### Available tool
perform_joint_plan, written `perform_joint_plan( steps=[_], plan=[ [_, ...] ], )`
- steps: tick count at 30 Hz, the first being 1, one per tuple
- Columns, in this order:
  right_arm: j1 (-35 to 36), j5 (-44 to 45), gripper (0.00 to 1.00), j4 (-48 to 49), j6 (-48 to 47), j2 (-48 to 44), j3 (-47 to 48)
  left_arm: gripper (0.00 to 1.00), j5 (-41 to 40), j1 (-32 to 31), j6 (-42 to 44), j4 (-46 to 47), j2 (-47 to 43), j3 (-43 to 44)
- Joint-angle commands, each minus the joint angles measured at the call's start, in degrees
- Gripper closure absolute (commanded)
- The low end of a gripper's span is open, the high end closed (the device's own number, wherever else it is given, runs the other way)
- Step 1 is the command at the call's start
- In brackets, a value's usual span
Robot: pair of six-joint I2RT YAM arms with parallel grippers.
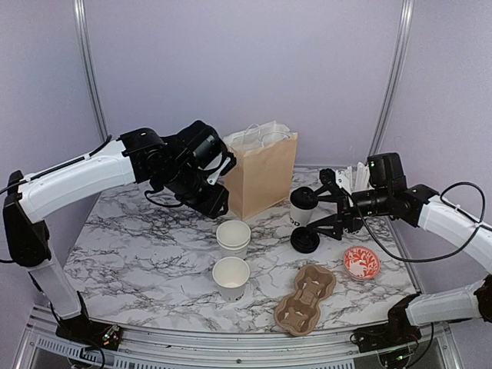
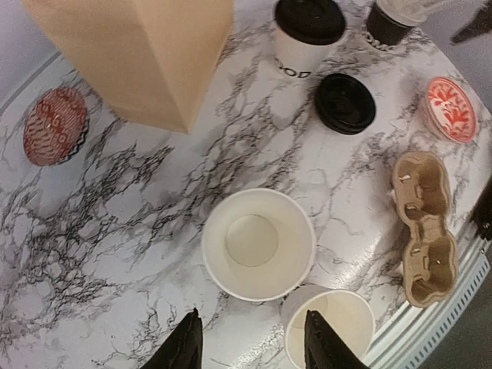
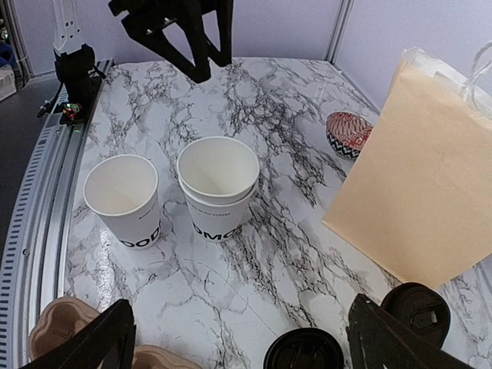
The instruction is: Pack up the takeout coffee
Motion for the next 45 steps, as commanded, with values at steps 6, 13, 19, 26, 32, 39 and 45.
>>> perform_joint_plan(
  steps=[6,13,19,26,32,39,45],
  plan=[
    [-1.1,0.1,0.07,2.0,-0.6,-2.4,-1.3,0.53,2.8,4.8,-4.7,-4.2,9.1,1.8],
    [-1.2,0.1,0.07,2.3,-0.8,-3.0,-2.1,0.60,2.3,7.6,-4.2,-4.2,14.3,3.2],
    [-1.2,0.3,0.07,2.6,-1.0,-3.3,-2.5,0.71,3.3,8.2,-3.4,-4.2,17.0,4.1],
    [-1.2,0.2,0.07,2.8,-1.1,-3.2,-2.6,1.00,3.5,8.9,-2.8,-4.3,15.6,3.7],
    [-1.2,0.2,0.07,2.8,-1.2,-3.2,-2.9,1.00,-0.1,15.6,-2.2,-5.4,7.4,-2.4],
    [-1.2,0.4,0.07,3.2,-1.2,-3.1,-3.0,1.00,-0.2,33.2,0.4,-4.2,-1.2,-10.9],
    [-1.3,4.6,0.09,4.6,0.1,-2.0,-2.8,1.00,1.7,46.0,1.1,-3.5,2.1,-8.1]
  ],
)
